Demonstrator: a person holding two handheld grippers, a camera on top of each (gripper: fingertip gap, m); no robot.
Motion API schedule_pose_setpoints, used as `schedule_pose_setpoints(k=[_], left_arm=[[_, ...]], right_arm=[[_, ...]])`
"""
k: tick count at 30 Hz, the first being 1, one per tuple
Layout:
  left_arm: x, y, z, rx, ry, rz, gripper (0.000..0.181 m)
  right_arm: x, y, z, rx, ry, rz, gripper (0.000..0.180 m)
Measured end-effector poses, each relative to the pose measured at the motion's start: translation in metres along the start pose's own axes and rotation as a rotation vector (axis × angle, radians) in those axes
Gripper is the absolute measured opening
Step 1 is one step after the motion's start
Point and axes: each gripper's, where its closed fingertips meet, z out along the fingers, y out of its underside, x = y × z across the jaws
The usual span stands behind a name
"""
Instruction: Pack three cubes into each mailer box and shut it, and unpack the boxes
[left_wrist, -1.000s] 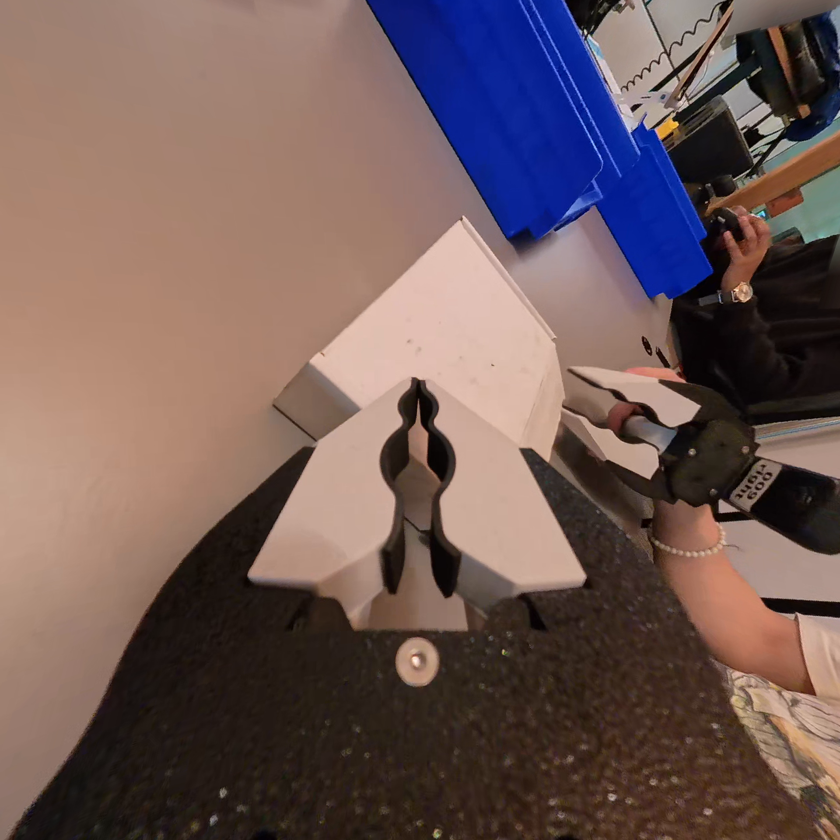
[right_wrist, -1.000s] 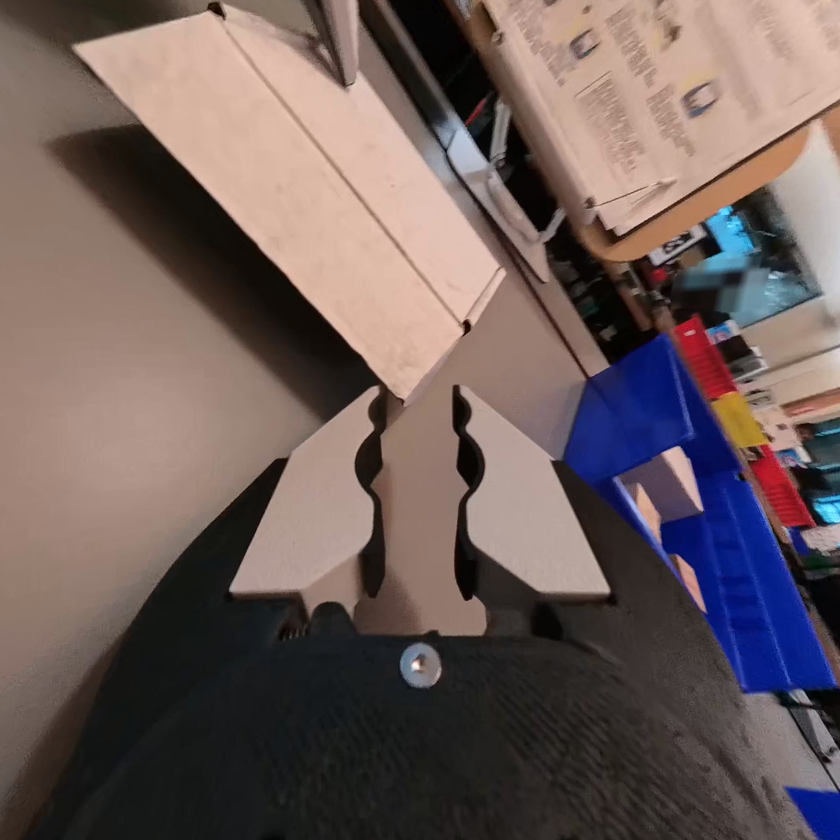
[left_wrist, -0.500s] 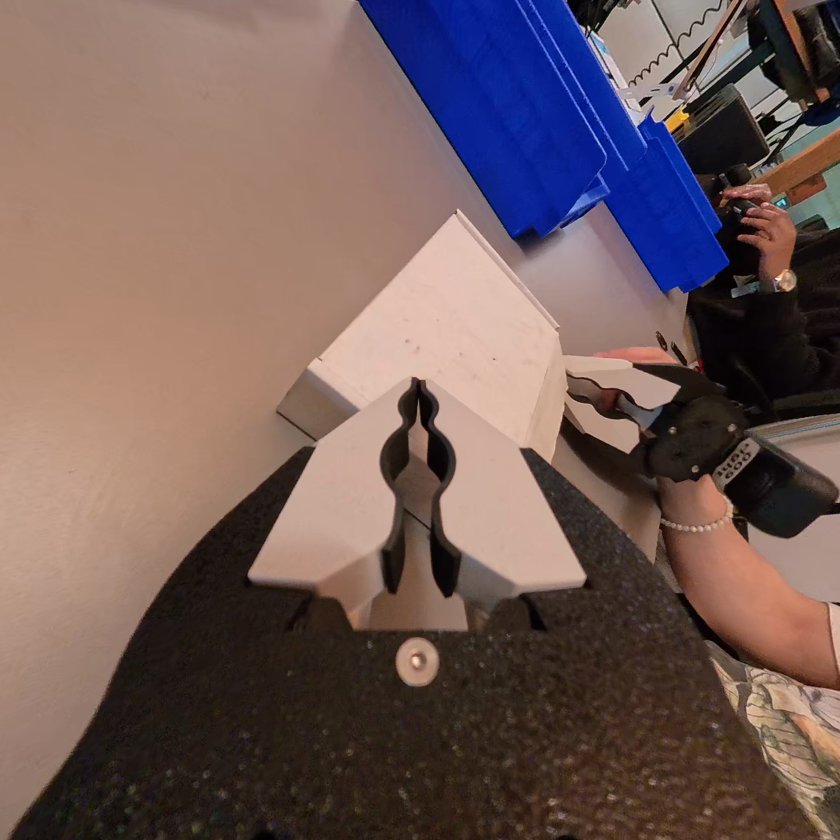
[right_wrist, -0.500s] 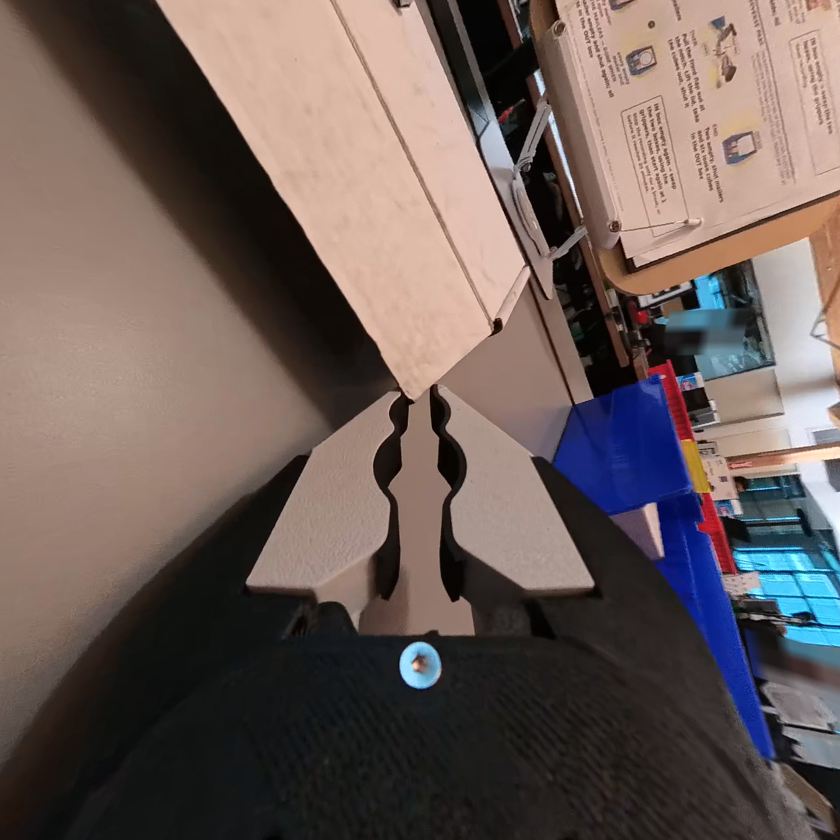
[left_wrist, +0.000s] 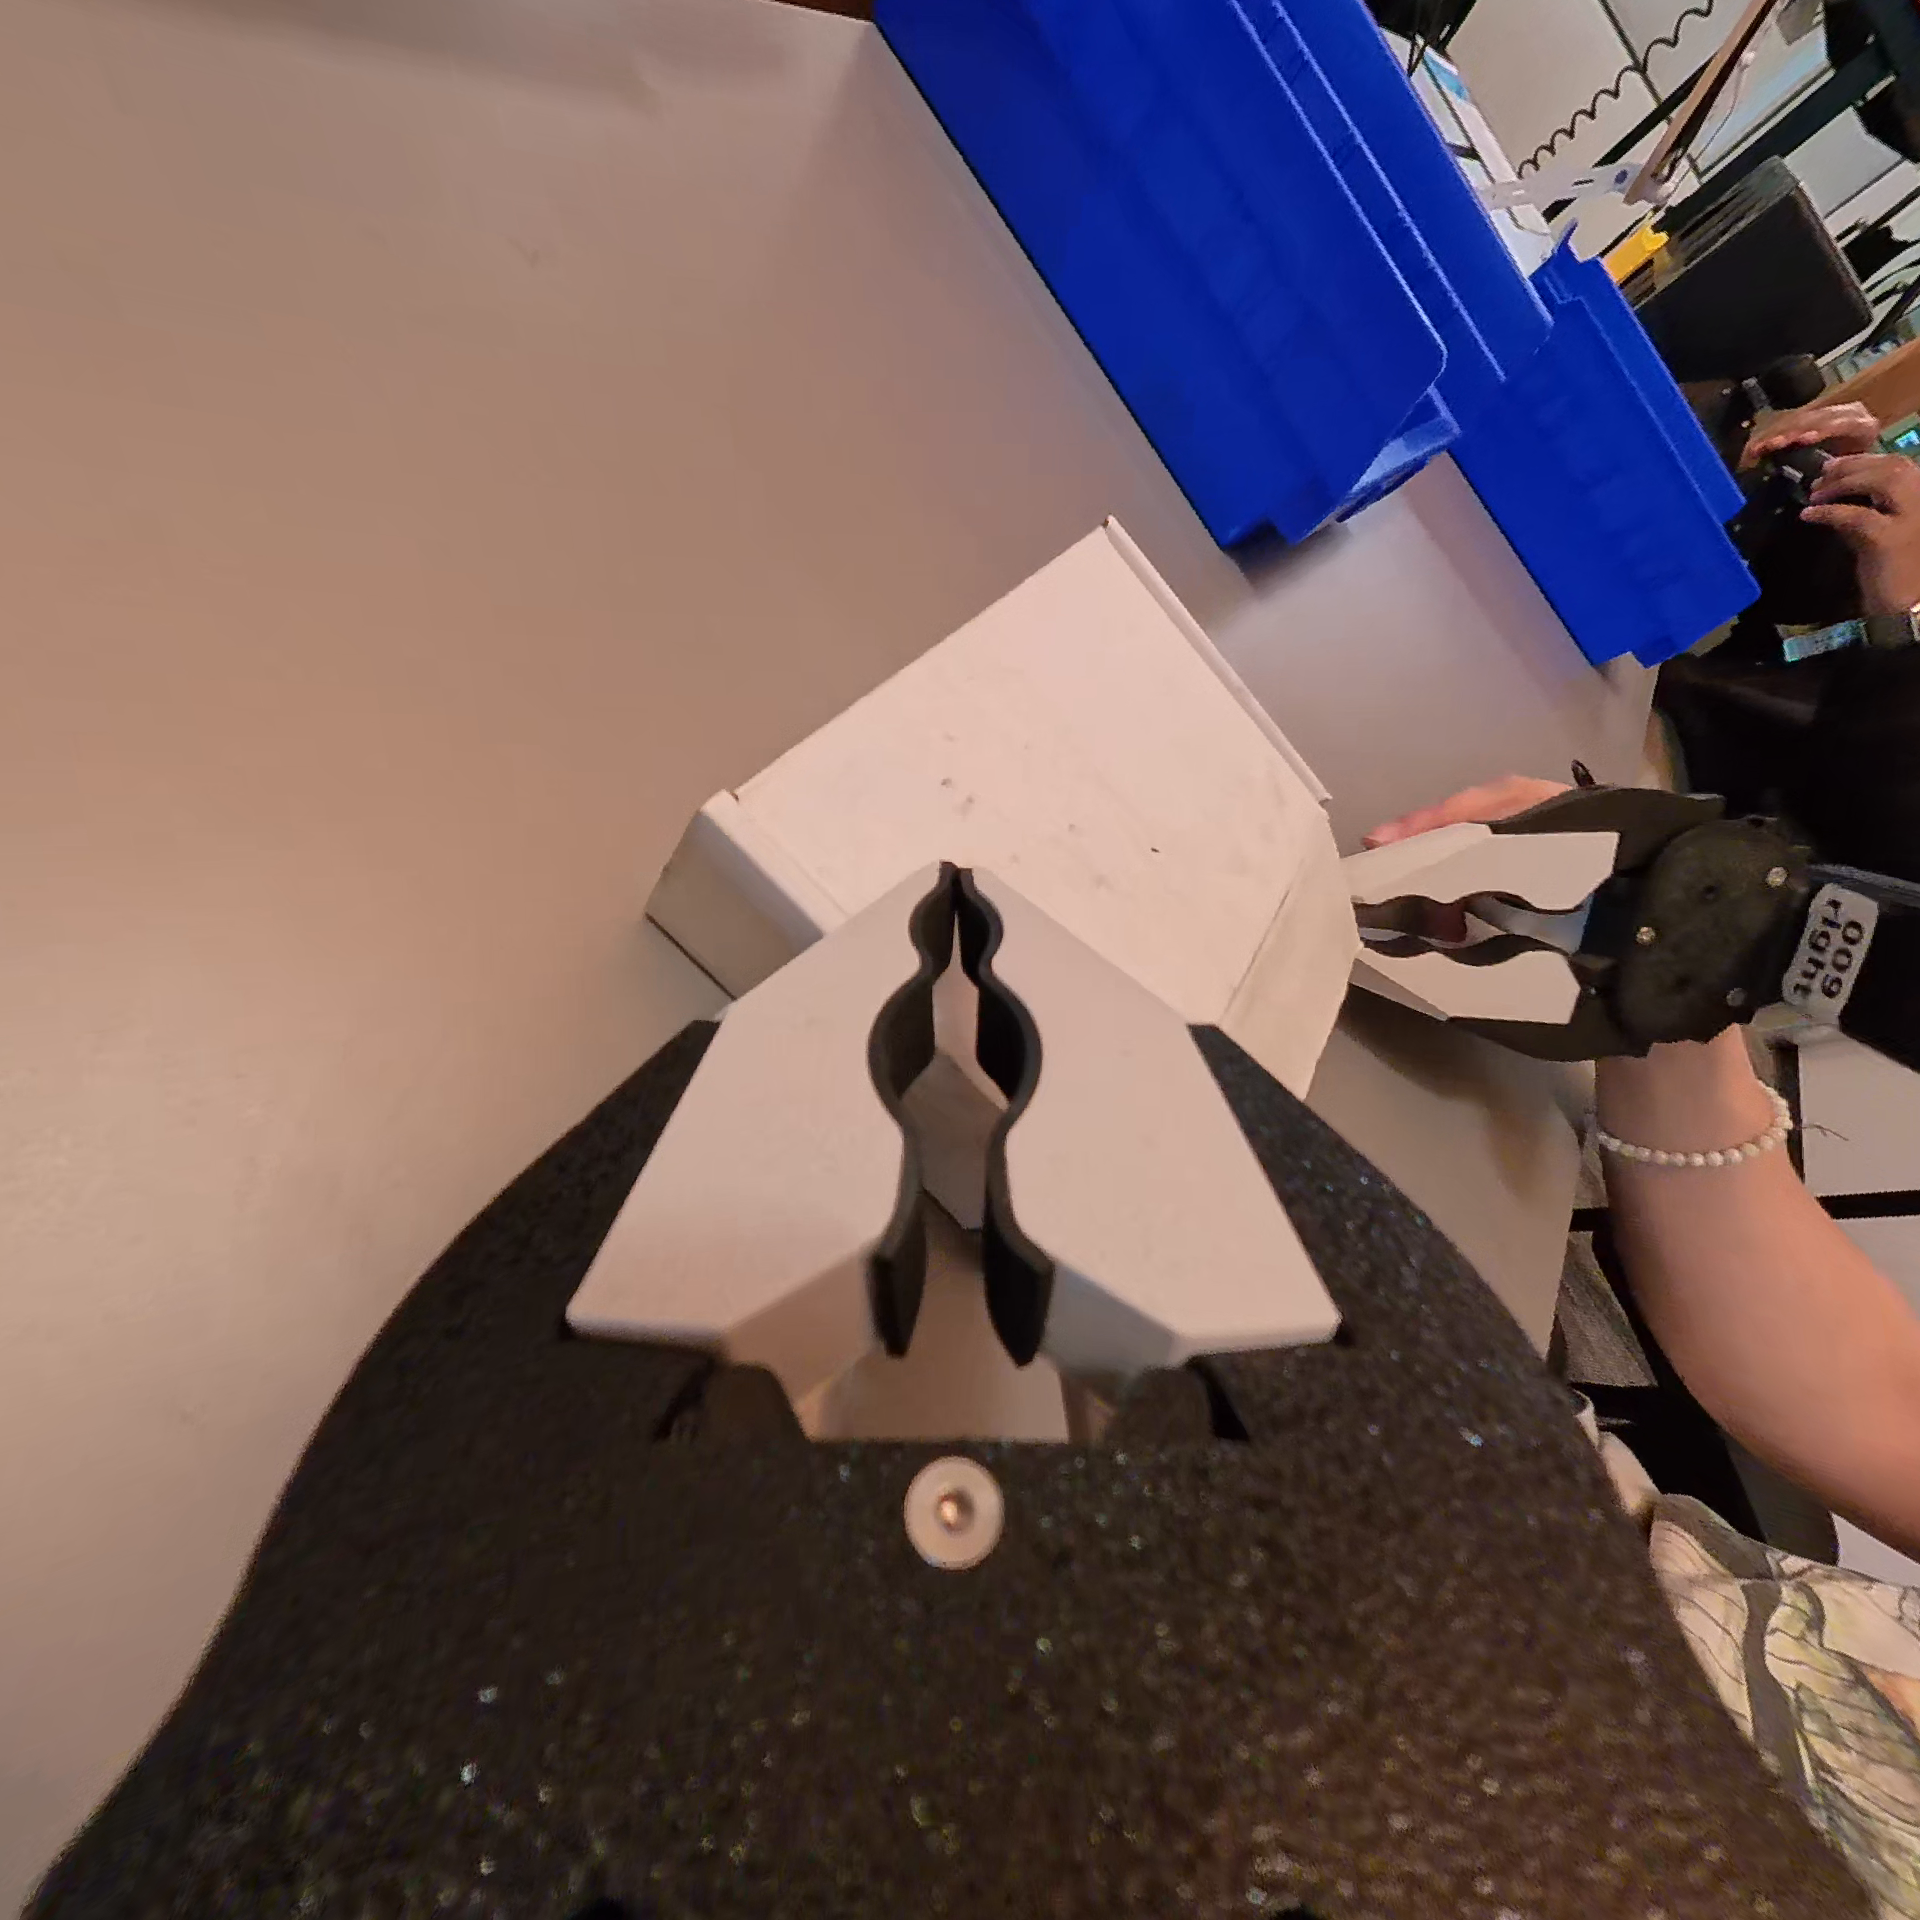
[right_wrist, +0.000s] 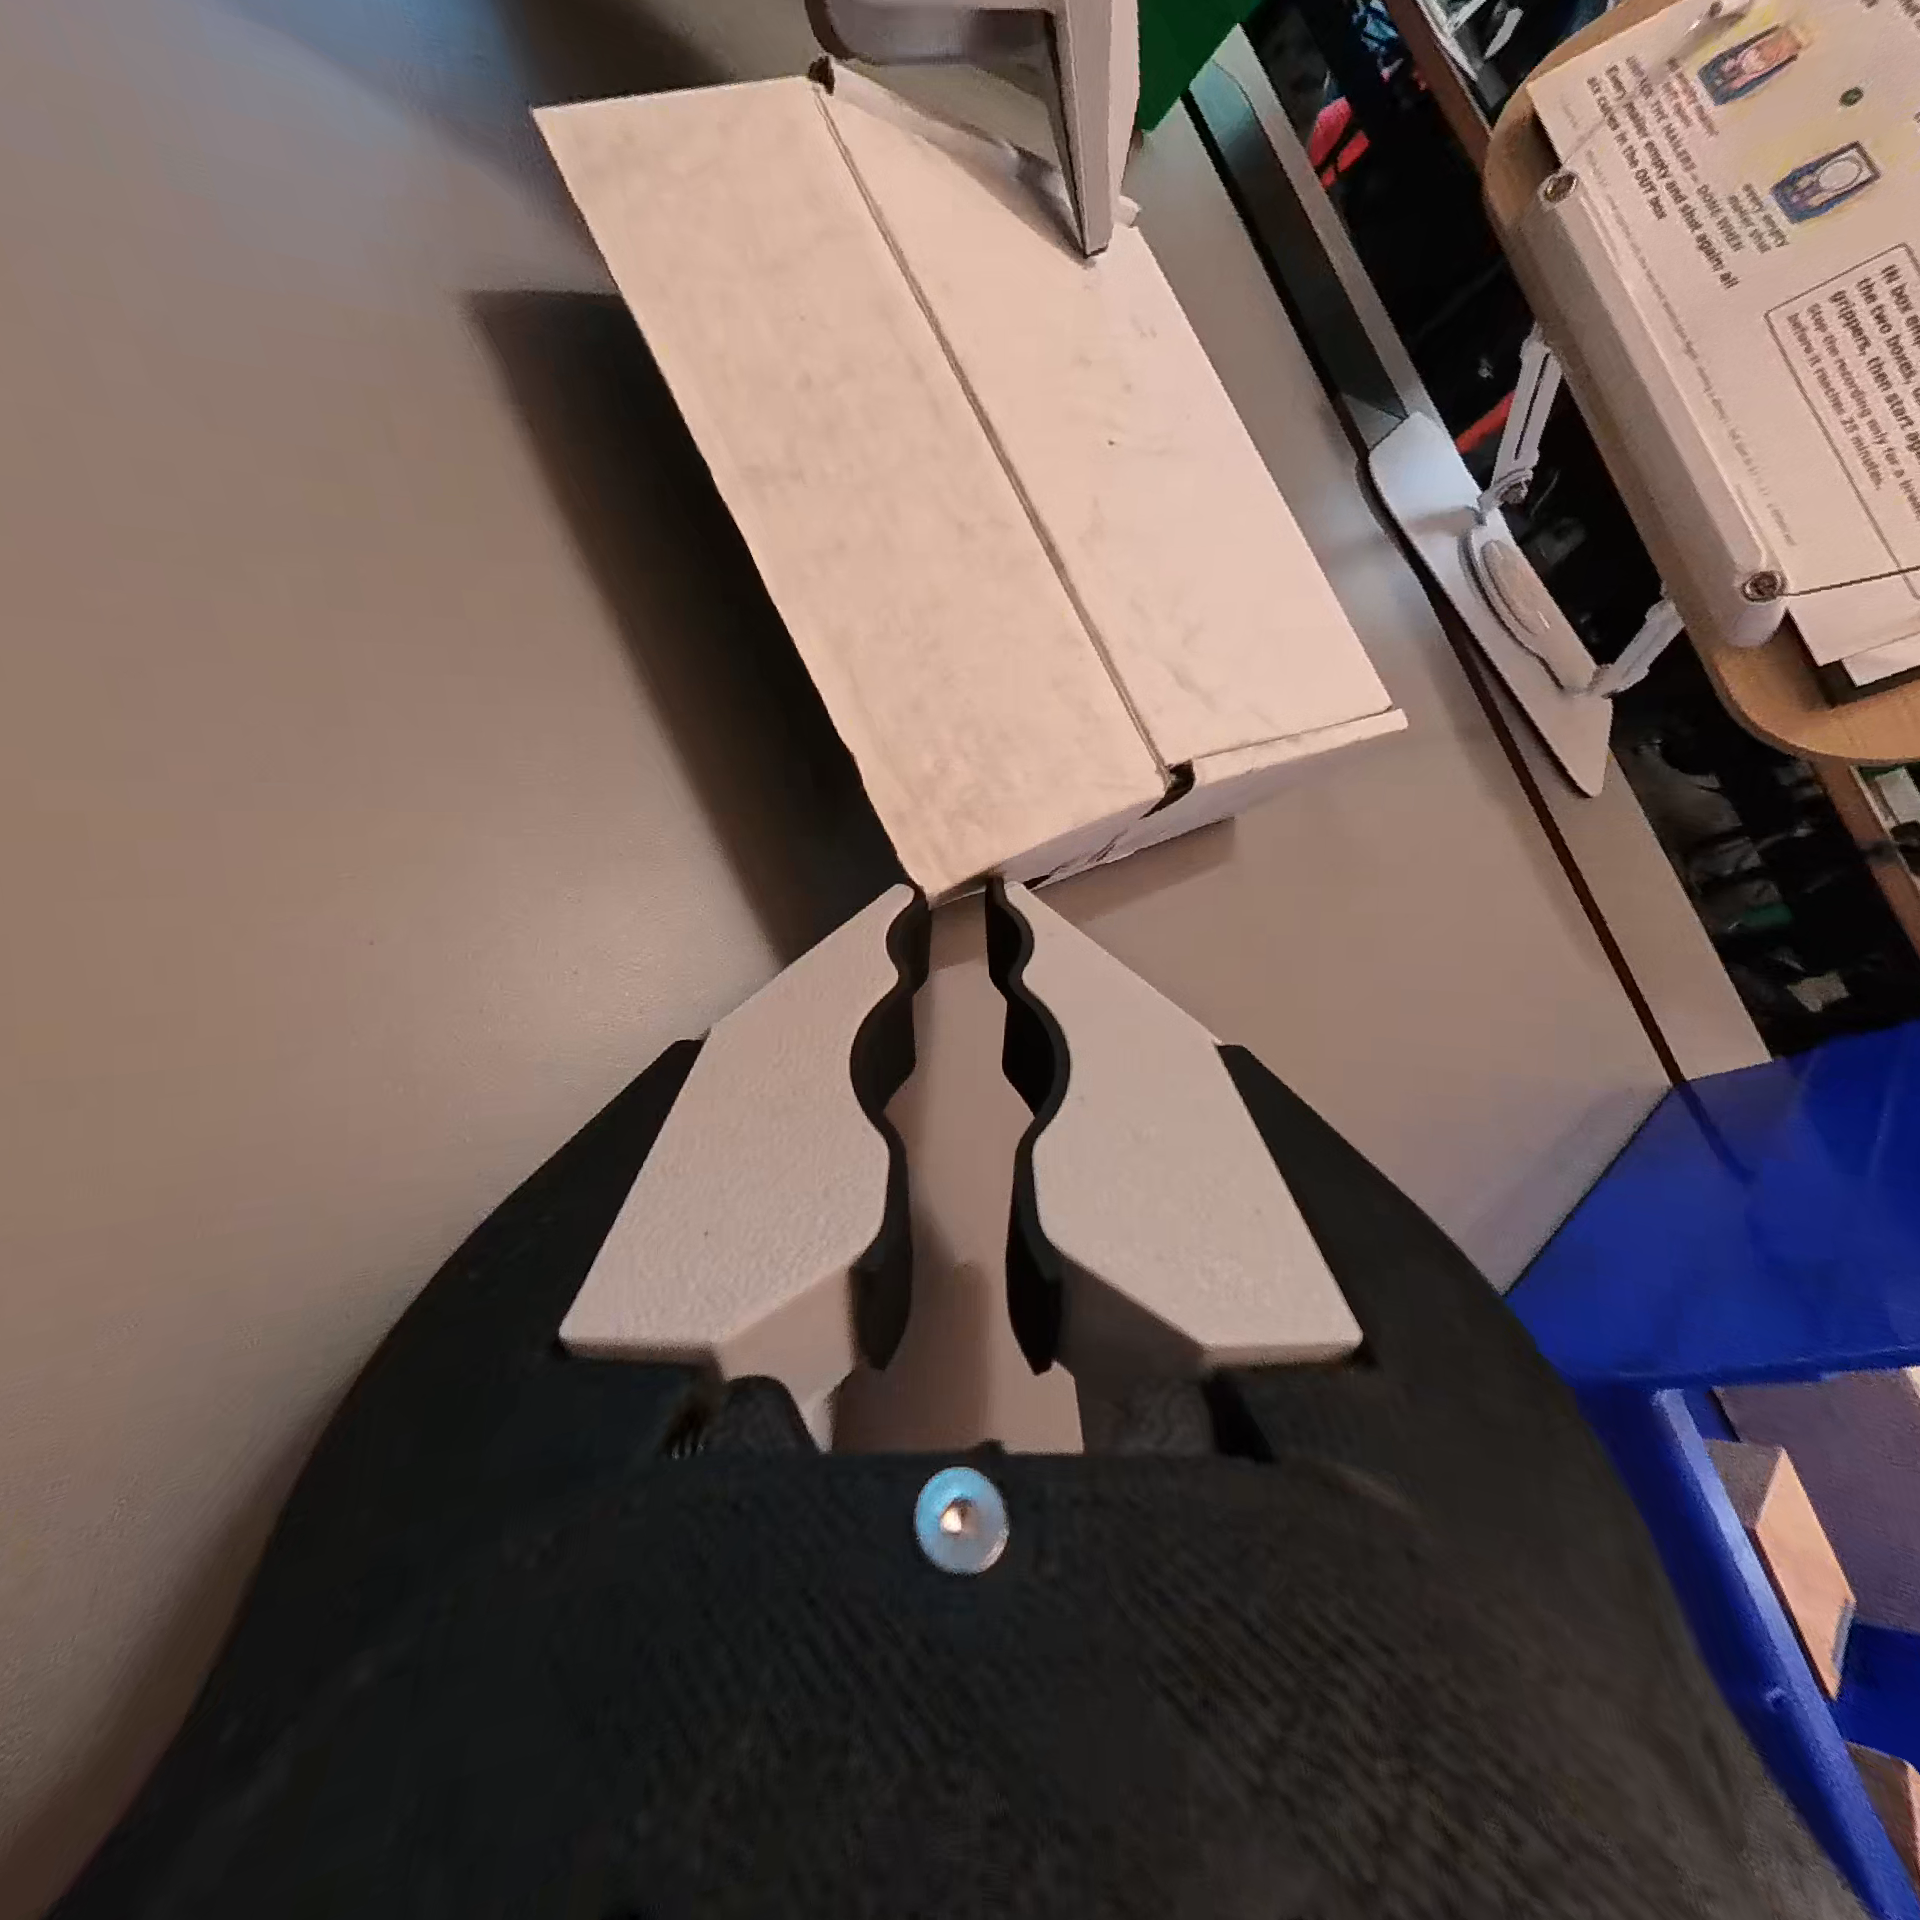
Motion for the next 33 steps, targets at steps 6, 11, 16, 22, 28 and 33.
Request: schedule_pose_setpoints(k=[6,11,16,22,28,33], left_arm=[[-0.001,0.0,0.0,-0.019,-0.028,0.027,0.0],[-0.001,0.0,0.0,-0.031,-0.024,0.029,0.0],[-0.001,0.0,0.0,-0.008,-0.02,0.022,0.0],[-0.001,0.0,0.0,0.017,-0.013,0.01,0.0],[0.0,0.0,0.001,0.036,-0.028,0.012,0.0],[-0.001,0.0,0.0,0.025,-0.044,0.029,0.0]], right_arm=[[0.018,0.005,0.003,-0.007,0.091,-0.023,0.014],[0.029,0.004,0.012,-0.077,0.263,-0.297,0.031],[0.031,0.008,0.011,-0.115,0.279,-0.254,0.018],[0.023,0.002,0.007,0.003,0.113,-0.019,0.015],[0.018,0.003,0.011,0.009,0.005,0.027,0.016],[0.024,0.008,0.018,-0.022,0.035,-0.003,0.016]])
